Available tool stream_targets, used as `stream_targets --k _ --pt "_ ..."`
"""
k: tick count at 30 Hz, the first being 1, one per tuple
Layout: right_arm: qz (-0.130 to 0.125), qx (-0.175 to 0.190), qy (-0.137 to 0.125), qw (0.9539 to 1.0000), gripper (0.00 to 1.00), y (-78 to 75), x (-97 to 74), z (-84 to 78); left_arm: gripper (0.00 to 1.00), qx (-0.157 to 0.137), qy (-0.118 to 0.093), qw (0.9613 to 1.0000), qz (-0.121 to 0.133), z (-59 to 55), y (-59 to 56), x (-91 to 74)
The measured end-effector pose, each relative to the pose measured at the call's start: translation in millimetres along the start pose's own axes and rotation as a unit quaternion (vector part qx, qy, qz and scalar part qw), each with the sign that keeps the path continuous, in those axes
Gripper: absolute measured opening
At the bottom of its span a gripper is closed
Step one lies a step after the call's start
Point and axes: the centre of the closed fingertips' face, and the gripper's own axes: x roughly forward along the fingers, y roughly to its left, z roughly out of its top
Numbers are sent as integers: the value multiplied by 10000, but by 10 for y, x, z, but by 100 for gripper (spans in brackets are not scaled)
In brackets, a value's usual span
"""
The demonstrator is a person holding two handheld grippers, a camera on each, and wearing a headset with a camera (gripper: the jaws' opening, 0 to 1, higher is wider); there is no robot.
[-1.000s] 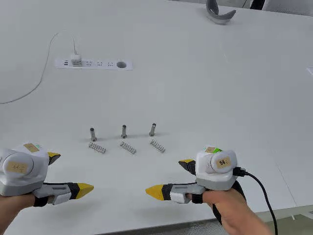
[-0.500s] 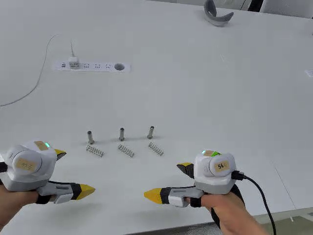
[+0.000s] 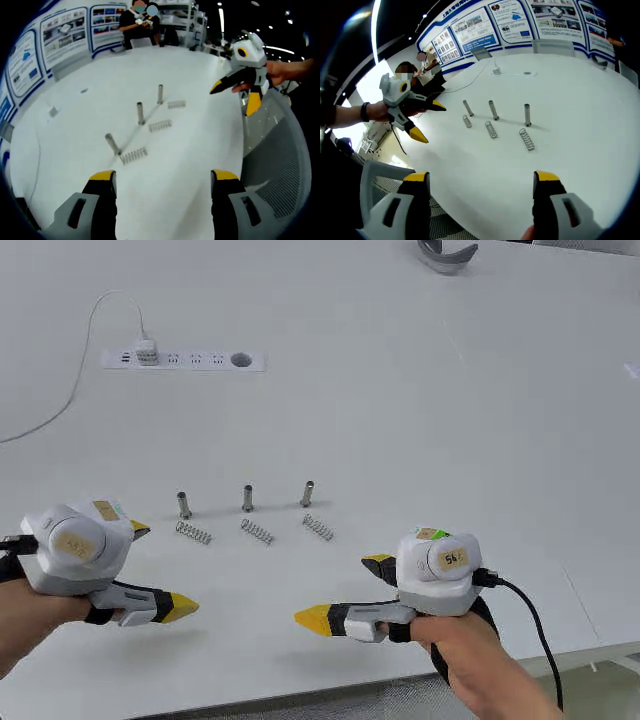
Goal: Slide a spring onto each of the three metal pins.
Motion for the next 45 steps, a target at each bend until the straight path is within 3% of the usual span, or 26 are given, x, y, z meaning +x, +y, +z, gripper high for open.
stream_targets --k 14,23,36,45 --pt "-40 68 -36 10000 86 -31 -26 0 77 229 70 9995 -206 94 22 262" --pt "-72 125 -57 9999 86 -58 -40 -6 76 338 167 9989 -275 89 27 405" --pt "-86 208 -82 9997 85 -81 -51 -10 75 153 225 9989 -377 68 93 578" --pt "-89 246 -83 9996 85 -91 -45 -20 73 56 301 9986 -422 -4 93 577"
